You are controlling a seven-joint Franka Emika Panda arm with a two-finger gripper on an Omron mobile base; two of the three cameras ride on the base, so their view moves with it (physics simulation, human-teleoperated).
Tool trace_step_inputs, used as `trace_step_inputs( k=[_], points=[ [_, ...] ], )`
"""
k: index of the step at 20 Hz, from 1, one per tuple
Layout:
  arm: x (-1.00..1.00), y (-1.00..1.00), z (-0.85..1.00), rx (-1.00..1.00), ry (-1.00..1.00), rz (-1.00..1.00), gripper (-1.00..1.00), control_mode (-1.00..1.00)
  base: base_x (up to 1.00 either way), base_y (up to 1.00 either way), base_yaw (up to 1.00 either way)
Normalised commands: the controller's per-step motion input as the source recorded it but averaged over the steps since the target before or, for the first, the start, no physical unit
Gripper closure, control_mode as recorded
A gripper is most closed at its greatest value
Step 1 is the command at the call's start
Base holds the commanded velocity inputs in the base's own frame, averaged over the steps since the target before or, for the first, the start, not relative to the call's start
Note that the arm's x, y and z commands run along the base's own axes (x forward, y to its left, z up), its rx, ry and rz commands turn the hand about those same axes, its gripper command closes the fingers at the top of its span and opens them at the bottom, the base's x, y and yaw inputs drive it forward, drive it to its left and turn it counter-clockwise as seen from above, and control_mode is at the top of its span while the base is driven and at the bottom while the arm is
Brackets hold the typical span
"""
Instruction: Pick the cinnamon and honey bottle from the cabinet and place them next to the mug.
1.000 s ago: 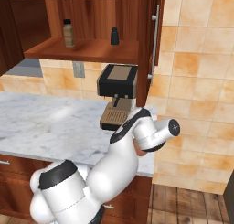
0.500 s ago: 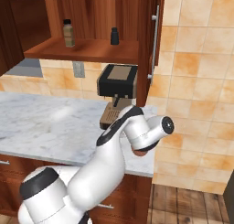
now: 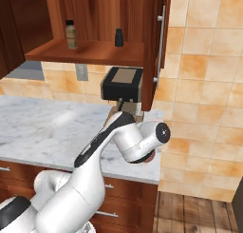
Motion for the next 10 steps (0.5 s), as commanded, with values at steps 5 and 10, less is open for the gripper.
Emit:
trace_step_inputs(
  k=[5,10],
  points=[
    [-0.58,0.49,0.40,0.00,-0.03,-0.05,-1.00,-1.00,0.00,0.00,0.00],
    [-0.60,0.46,0.48,0.00,0.00,-0.10,-1.00,-1.00,0.00,0.00,0.00]
  ],
)
